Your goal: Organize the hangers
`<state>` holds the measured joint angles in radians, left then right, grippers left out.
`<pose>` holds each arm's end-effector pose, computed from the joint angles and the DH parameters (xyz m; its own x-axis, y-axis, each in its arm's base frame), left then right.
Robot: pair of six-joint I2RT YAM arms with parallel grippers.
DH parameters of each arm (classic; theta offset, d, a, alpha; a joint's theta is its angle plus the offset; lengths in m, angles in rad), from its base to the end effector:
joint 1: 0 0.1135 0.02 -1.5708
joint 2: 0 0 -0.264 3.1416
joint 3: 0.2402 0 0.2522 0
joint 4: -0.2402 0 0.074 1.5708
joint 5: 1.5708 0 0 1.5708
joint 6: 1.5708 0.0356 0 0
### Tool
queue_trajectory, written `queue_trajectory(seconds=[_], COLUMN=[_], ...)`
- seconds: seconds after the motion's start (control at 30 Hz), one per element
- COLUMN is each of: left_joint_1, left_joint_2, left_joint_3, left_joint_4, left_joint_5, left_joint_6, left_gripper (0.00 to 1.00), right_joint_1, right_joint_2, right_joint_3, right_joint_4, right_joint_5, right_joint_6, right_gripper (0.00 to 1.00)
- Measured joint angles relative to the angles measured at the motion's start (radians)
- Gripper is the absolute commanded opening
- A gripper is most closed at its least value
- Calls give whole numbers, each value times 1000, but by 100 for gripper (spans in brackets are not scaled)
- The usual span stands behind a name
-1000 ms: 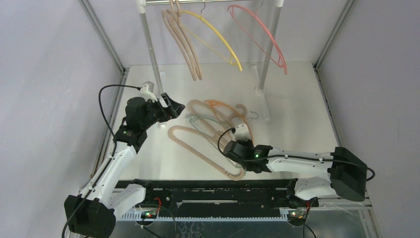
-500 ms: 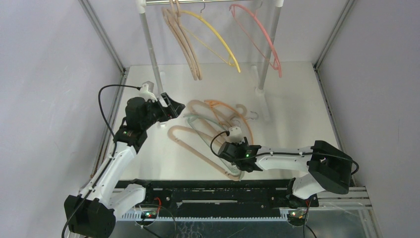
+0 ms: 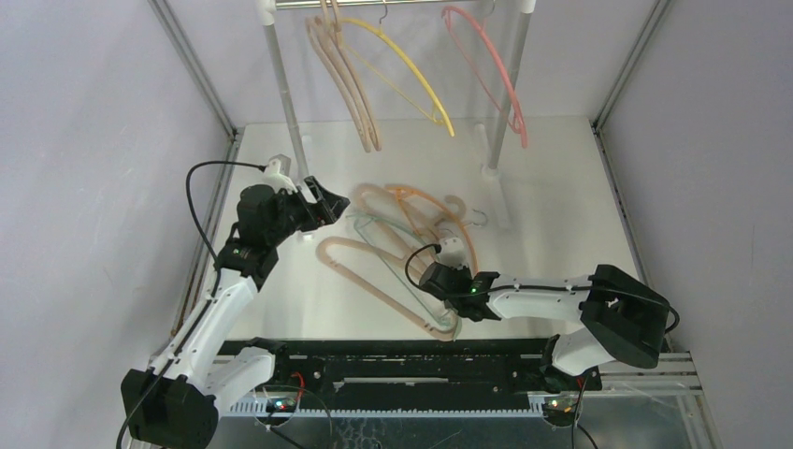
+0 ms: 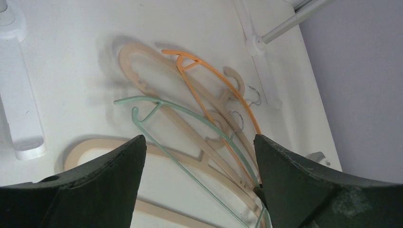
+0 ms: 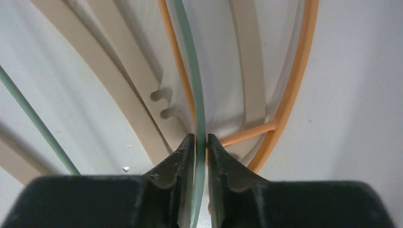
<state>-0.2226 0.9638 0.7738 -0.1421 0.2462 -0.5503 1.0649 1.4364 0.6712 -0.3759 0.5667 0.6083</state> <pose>0.2165 -0.0579 0.3076 -0.5005 -0.4067 -0.7642 0.2078 0.8006 -0.5621 0.1360 0.2061 0.1541 -0.7213 -0.3071 -0.6208 -0.2649 0.9505 -0.1624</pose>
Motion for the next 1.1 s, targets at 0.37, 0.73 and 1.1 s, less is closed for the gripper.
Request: queue_trajectory(seconds=[0.37, 0.73, 1.1], left_joint_1=[-1, -1, -1], left_joint_2=[-5, -5, -34], left_joint_3=[-10, -10, -10], left_joint_4=[-1, -1, 2], left_joint_5=[0, 0, 0], left_joint_6=[0, -8, -22], left_gripper=[88, 88, 88], right_joint_1=[-11, 25, 105], right_joint_2=[-33, -306, -105], right_joint_3=[-12, 193, 476], right_joint_4=[6, -341, -805], right_joint_5=[-15, 169, 494], right_joint_6=[-5, -87, -83], right_gripper=[0, 0, 0])
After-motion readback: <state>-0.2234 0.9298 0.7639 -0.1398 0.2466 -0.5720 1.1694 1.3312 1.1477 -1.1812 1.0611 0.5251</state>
